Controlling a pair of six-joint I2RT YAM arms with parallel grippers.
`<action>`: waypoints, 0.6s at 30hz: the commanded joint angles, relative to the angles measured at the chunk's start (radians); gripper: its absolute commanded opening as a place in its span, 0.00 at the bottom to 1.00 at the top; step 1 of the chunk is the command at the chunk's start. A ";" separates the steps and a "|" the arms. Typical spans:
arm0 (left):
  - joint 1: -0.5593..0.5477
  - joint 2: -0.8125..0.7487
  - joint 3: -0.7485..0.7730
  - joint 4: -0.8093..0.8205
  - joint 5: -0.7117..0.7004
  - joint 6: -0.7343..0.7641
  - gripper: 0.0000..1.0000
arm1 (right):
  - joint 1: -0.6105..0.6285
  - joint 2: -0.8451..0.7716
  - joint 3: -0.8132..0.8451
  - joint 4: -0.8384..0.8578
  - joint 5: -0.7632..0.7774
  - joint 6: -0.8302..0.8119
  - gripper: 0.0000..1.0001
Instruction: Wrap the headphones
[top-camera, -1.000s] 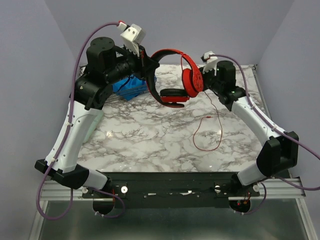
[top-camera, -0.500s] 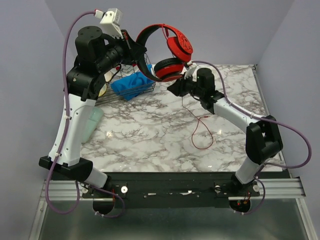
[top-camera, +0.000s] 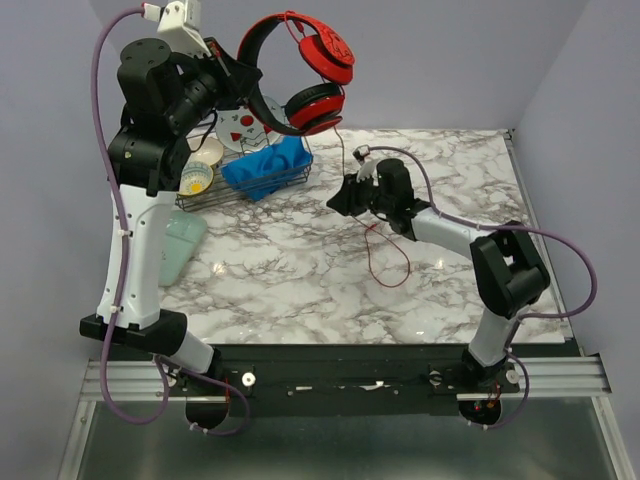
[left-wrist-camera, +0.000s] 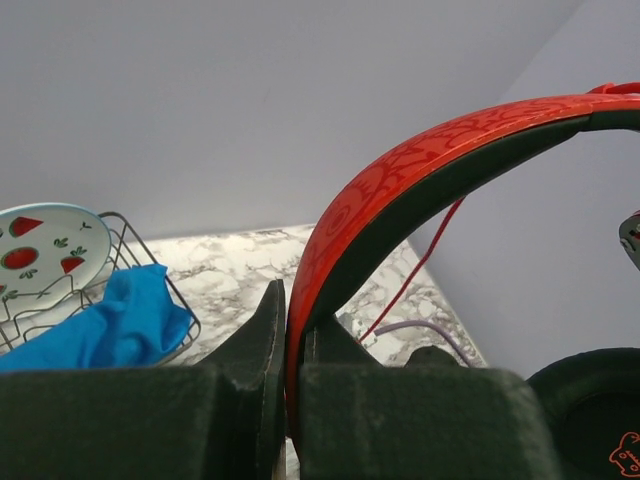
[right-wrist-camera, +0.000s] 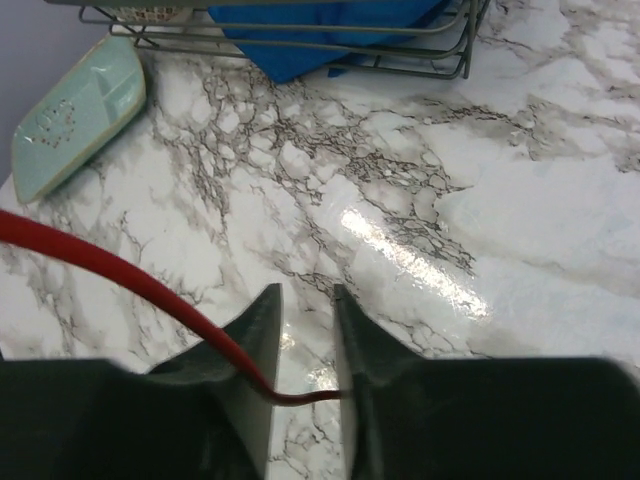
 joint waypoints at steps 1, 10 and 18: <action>0.045 0.014 0.042 0.062 0.004 -0.090 0.00 | 0.040 0.048 -0.023 0.060 0.038 0.002 0.12; 0.189 0.068 -0.021 0.144 -0.152 -0.157 0.00 | 0.198 0.085 0.109 -0.208 0.156 -0.176 0.01; 0.223 0.128 -0.109 0.315 -0.432 0.029 0.00 | 0.382 0.079 0.226 -0.484 0.258 -0.366 0.01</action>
